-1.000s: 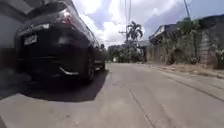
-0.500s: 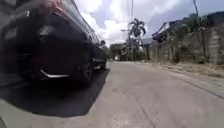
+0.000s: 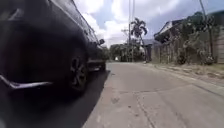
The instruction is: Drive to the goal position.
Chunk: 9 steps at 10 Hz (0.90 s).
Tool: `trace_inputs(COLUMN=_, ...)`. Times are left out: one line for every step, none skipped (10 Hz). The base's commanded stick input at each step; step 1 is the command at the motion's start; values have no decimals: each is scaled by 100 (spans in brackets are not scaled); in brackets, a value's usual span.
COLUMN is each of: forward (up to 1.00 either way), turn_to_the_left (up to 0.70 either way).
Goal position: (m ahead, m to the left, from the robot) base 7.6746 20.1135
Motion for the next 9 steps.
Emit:
trace_inputs(forward=100, turn_to_the_left=0)
trace_inputs(forward=100, turn_to_the_left=0)
trace_inputs(forward=100, turn_to_the_left=0)
trace_inputs(forward=100, turn_to_the_left=0)
trace_inputs(forward=100, turn_to_the_left=0)
trace_inputs(forward=100, turn_to_the_left=0)
trace_inputs(forward=100, turn_to_the_left=0)
trace_inputs(forward=100, turn_to_the_left=0)
trace_inputs(forward=100, turn_to_the_left=0)
